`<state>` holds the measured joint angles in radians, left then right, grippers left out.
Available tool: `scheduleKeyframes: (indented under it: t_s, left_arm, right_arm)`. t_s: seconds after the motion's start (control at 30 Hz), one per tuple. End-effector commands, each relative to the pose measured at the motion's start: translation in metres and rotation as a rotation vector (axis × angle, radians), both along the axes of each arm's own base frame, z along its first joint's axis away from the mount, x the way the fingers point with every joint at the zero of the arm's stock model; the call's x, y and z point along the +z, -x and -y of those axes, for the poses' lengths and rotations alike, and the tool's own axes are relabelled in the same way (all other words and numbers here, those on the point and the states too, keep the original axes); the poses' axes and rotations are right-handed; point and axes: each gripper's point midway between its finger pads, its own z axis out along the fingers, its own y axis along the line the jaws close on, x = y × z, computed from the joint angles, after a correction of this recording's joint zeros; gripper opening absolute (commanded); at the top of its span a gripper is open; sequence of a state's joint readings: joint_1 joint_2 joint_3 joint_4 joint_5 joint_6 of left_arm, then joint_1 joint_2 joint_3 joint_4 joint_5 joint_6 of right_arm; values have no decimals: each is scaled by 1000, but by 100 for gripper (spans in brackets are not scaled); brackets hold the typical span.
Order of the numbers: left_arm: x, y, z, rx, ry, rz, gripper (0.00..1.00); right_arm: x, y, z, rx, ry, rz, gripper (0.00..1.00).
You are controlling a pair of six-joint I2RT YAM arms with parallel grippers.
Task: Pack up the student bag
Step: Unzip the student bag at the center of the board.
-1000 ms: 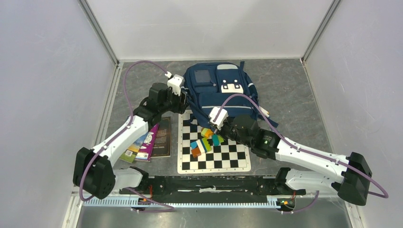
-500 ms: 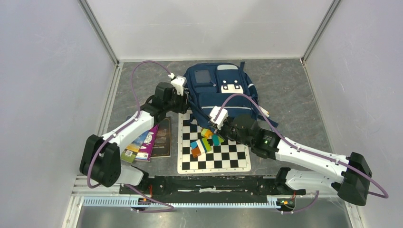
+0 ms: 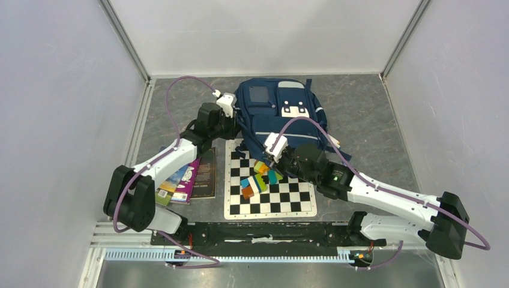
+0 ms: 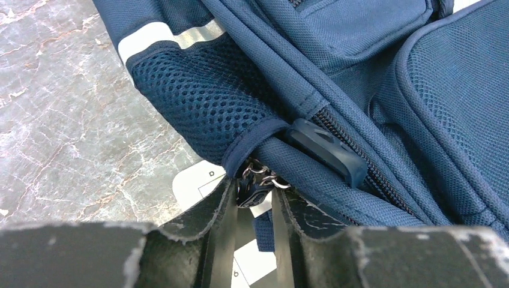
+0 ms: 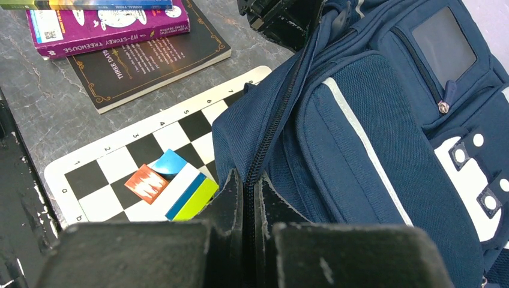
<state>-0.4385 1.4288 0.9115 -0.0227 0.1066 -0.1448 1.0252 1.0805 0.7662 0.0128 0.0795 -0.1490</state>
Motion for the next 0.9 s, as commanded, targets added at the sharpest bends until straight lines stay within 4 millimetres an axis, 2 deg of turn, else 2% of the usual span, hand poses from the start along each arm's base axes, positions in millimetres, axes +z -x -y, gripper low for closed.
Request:
scheduleKeyframes:
  t_s: [0.0, 0.17, 0.4, 0.6, 0.73, 0.87]
  left_arm:
    - [35, -17, -12, 74, -11, 130, 31]
    - [45, -14, -15, 64, -18, 165, 26]
    - [50, -11, -20, 52, -57, 187, 28]
    - [53, -6, -17, 6, -61, 205, 6]
    - [61, 3, -10, -91, -78, 249, 4]
    - [57, 16, -11, -176, -147, 220, 5]
  right_arm:
    - [76, -4, -19, 22, -212, 104, 0]
    - [72, -5, -22, 24, -201, 97, 0]
    - [72, -4, -23, 32, -201, 91, 0]
    - [71, -3, -23, 36, -200, 88, 0]
    - [70, -4, -21, 27, -195, 90, 0]
    - [61, -11, -17, -8, -154, 97, 0]
